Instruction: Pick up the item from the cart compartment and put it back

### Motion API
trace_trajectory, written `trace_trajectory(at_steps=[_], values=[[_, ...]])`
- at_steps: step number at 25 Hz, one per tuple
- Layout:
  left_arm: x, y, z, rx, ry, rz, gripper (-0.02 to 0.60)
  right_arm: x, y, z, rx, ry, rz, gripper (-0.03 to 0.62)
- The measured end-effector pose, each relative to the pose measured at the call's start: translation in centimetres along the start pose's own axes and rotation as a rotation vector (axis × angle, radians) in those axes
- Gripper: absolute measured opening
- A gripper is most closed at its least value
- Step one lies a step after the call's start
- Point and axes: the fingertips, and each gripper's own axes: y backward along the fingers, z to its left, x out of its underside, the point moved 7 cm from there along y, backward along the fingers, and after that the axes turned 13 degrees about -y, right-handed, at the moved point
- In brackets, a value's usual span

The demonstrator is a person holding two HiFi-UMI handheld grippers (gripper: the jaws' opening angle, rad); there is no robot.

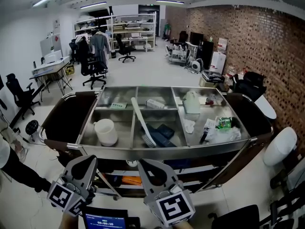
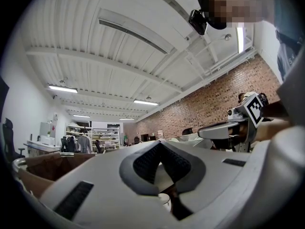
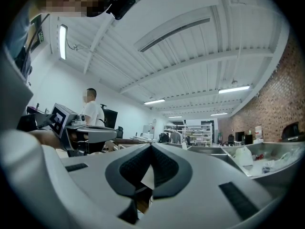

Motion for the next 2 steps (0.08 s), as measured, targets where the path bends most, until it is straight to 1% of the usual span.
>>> trace_trajectory(at_steps=[2], values=[[0.00, -0.01, -0.08, 0.001, 0.002, 0.002, 0.012, -0.03, 0.05, -0.03, -0.001, 0.002, 0.000, 0.000]])
